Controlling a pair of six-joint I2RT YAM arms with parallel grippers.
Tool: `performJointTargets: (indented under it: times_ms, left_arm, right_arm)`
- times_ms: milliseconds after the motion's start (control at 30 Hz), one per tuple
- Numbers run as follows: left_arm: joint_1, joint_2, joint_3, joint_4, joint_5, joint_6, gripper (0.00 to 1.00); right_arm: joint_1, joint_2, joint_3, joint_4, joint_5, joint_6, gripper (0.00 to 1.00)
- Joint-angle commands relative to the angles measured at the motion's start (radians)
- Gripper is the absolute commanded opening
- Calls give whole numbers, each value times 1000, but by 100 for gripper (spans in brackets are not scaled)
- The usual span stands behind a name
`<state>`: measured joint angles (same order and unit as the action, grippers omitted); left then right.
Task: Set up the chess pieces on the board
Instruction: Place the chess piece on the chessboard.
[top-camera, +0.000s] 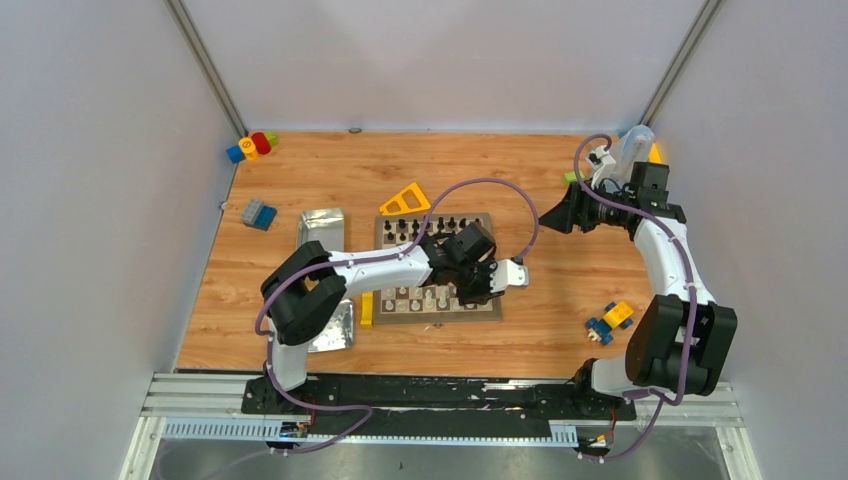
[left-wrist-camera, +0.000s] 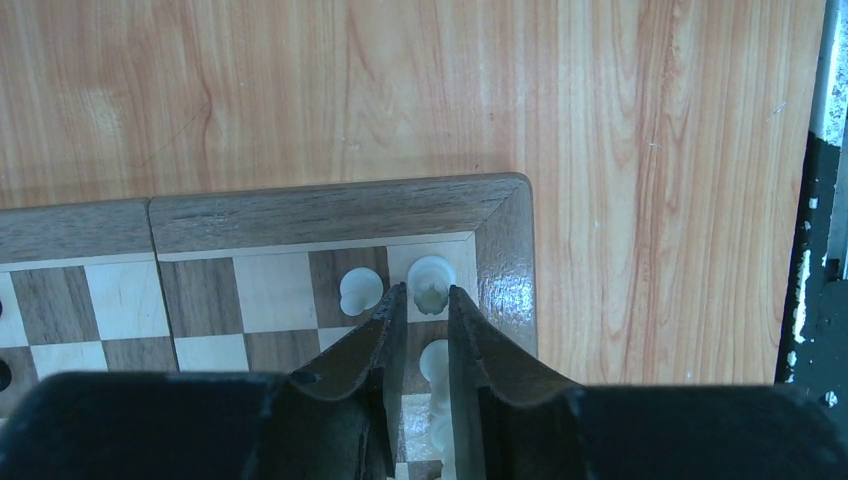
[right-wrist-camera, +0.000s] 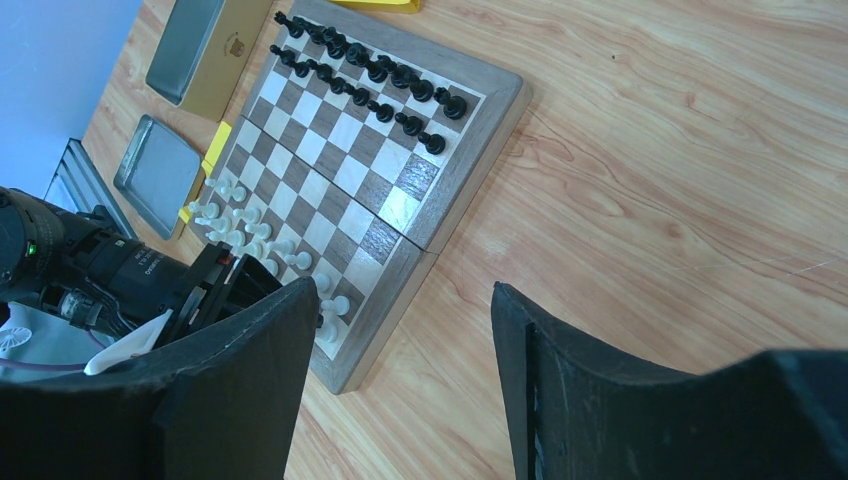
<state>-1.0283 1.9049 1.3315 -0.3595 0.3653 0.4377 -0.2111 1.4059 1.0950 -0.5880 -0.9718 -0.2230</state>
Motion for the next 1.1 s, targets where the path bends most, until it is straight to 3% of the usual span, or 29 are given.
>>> performJointTargets:
  times_ms: [0, 533, 767, 900, 1000, 1067]
  left_arm:
    - [-12, 1, 39, 0, -4, 22, 31]
    - [-11, -109, 50, -50, 2, 28, 41]
    - [12, -268, 20, -100, -114, 20, 53]
    - [108, -379, -28, -108, -154, -8, 59]
    - [246, -453, -62, -101, -160, -49, 66]
    - [342, -508, -91, -90, -149, -87, 74]
  right_arm:
    - [-4, -1, 40, 5, -31, -15, 65]
    - [-2, 5, 42, 5, -31, -16, 65]
    - [-3, -12, 39, 4, -30, -31, 70]
    - [-4, -33, 39, 5, -8, -37, 77]
    - [-4, -46, 38, 6, 15, -39, 83]
    - [-3, -56, 41, 8, 36, -38, 98]
